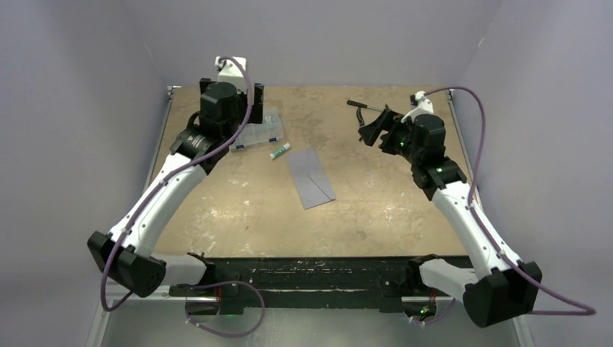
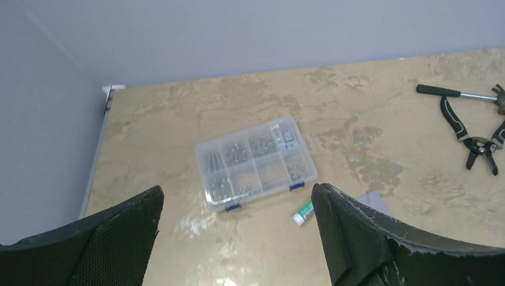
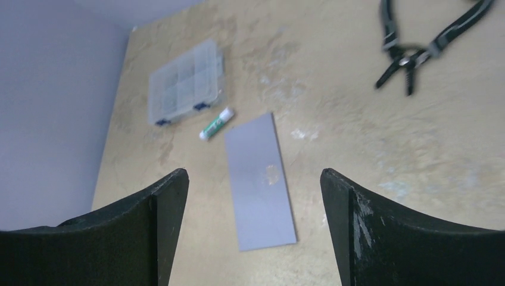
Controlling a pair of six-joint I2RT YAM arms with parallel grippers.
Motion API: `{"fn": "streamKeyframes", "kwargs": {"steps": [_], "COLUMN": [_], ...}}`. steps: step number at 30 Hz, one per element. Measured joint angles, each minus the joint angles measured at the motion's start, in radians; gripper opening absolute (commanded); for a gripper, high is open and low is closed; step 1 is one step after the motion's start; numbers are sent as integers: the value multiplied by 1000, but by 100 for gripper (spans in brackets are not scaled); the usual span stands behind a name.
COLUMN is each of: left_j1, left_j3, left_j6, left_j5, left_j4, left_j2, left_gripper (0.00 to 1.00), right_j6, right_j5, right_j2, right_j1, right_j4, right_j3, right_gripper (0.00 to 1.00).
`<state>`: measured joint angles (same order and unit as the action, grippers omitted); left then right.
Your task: Place the letter into the envelope and seal it
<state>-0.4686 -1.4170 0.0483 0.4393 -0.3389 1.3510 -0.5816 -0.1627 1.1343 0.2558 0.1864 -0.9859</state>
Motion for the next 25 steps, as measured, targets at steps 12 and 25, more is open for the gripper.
{"fn": "streamKeyframes", "kwargs": {"steps": [12, 25], "left_j1": [2, 2], "left_j3": [69, -98], "left_j6": [159, 100], "left_j5": [249, 369], "left_j4": [-291, -439], "left_j2": [-472, -518], "left_gripper": [98, 99], "right_j6": [199, 312], "right_j5": [617, 804], "right_j2": [-195, -225], "right_j1": [-1, -2], "right_j4": [156, 259], "right_j3": [-312, -452], "right_gripper": [99, 99]}}
